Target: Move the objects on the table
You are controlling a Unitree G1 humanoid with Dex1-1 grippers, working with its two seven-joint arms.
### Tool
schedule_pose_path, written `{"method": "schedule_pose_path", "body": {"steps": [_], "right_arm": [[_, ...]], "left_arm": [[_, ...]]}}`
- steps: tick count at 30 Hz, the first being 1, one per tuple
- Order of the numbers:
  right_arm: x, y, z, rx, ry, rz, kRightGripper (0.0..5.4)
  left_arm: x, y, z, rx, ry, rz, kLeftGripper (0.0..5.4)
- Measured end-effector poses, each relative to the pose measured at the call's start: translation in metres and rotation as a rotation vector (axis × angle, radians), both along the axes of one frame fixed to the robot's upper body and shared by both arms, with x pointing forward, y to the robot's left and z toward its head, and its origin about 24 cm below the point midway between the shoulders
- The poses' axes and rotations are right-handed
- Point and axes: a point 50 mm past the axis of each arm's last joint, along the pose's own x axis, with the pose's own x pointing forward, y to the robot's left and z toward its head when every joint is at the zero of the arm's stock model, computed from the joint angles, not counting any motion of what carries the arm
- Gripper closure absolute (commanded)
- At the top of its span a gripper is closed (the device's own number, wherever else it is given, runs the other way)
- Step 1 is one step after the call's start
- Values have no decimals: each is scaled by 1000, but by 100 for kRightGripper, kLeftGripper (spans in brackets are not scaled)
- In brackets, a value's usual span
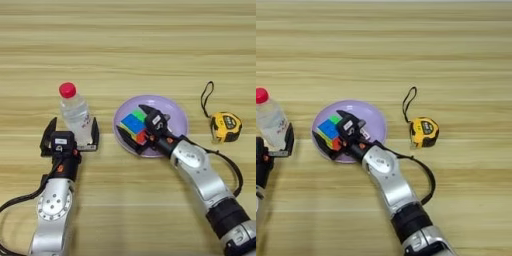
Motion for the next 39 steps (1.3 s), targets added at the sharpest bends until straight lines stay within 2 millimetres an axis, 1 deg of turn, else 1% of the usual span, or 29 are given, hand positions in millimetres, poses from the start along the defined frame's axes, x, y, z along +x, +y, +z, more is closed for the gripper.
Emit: {"method": "schedule_pose_path", "body": {"steps": [2,8,14,18,22,24,30,35,39], "right_arm": [[-1,-2,3,-5,-21,-10,3],[-6,-11,14,4,-85,-57,3],[-4,-39,29,6,-160,-193,3],[-7,-55,36,4,-194,-257,3],[-8,-72,38,0,-199,-328,3],[-9,-77,37,-7,-195,-341,3],[-14,-83,33,-5,-177,-352,3],[-15,-85,39,23,-192,-360,3],[-15,-86,39,30,-194,-365,3]], "left_arm": [[0,0,0,0,0,-1,0],[0,-1,0,-2,0,-4,0],[0,-2,0,-3,-1,-6,0],[1,-3,0,-5,-1,-9,0],[1,-5,0,-11,-1,-8,0],[1,-5,0,-11,-1,-8,0],[1,-4,-2,-12,8,-6,0],[5,-5,-2,-13,4,-9,0],[8,-5,-7,-15,18,-7,0]]}}
